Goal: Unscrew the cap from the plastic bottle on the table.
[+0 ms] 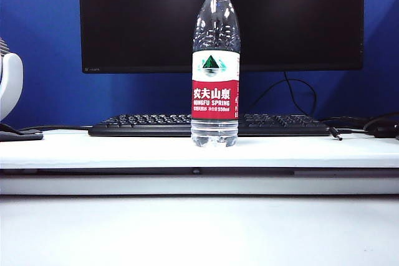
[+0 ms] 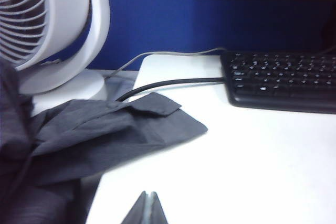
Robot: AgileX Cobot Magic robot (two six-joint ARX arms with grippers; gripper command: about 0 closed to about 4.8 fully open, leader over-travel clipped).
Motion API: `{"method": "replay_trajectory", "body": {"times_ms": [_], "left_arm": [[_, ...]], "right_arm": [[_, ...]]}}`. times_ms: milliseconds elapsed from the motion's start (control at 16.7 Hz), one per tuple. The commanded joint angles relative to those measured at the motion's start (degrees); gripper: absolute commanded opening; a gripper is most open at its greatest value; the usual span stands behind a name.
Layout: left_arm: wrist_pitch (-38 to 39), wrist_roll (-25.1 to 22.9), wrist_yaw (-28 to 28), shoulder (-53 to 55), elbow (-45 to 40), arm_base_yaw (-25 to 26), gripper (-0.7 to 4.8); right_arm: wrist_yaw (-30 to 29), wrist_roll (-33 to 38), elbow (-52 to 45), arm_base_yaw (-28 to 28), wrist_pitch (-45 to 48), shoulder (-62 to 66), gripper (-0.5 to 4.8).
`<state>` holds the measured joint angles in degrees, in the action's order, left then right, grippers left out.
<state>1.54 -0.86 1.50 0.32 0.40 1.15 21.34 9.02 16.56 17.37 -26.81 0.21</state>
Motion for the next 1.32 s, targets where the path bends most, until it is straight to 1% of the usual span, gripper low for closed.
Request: {"method": "replay_trajectory", "body": {"times_ms": [60, 180, 299, 359, 419, 479, 539, 598, 838, 957, 1316], "left_arm": [[0.0, -0.4, 0.2, -0.2, 0.0, 0.0, -0.05], [0.1, -0.4, 0.2, -0.2, 0.0, 0.0, -0.05], [0.1, -0.4, 0.2, -0.2, 0.0, 0.0, -0.05], [0.1, -0.4, 0.2, -0.1, 0.0, 0.0, -0.05], [0.1, -0.4, 0.2, -0.2, 0.0, 0.0, -0.05], [0.1, -0.4, 0.2, -0.2, 0.0, 0.0, -0.05], [0.1, -0.4, 0.2, -0.1, 0.0, 0.0, -0.05], [0.1, -0.4, 0.2, -0.2, 0.0, 0.0, -0.05], [0.1, -0.4, 0.2, -0.2, 0.0, 0.0, -0.05], [0.1, -0.4, 0.2, -0.2, 0.0, 0.0, -0.05], [0.1, -0.4, 0.2, -0.1, 0.0, 0.0, -0.05]], "right_arm": [[-0.7, 0.2, -0.5, -3.6, 1.5, 0.1, -0.01], [-0.6, -0.2, -2.6, -5.6, 6.1, 0.0, -0.01], [-0.8, -0.2, -7.6, -8.1, 15.9, 0.0, -0.01], [-2.4, -0.2, -10.8, -9.7, 21.9, 0.0, -0.01], [-6.5, -0.2, -14.3, -11.8, 28.1, 0.0, -0.01], [-10.1, -0.3, -16.5, -13.3, 31.2, -0.1, -0.01], [-13.3, -1.1, -16.5, -14.9, 29.7, -0.1, -0.01], [-15.1, -1.6, -16.5, -16.6, 28.8, -0.1, -0.01], [-14.9, -5.0, -16.5, -19.4, 29.9, -0.1, -0.01], [-15.0, -5.0, -16.5, -19.5, 31.6, -0.1, -0.01], [-17.3, -5.0, -16.5, -19.4, 31.3, -0.1, -0.01]]}}
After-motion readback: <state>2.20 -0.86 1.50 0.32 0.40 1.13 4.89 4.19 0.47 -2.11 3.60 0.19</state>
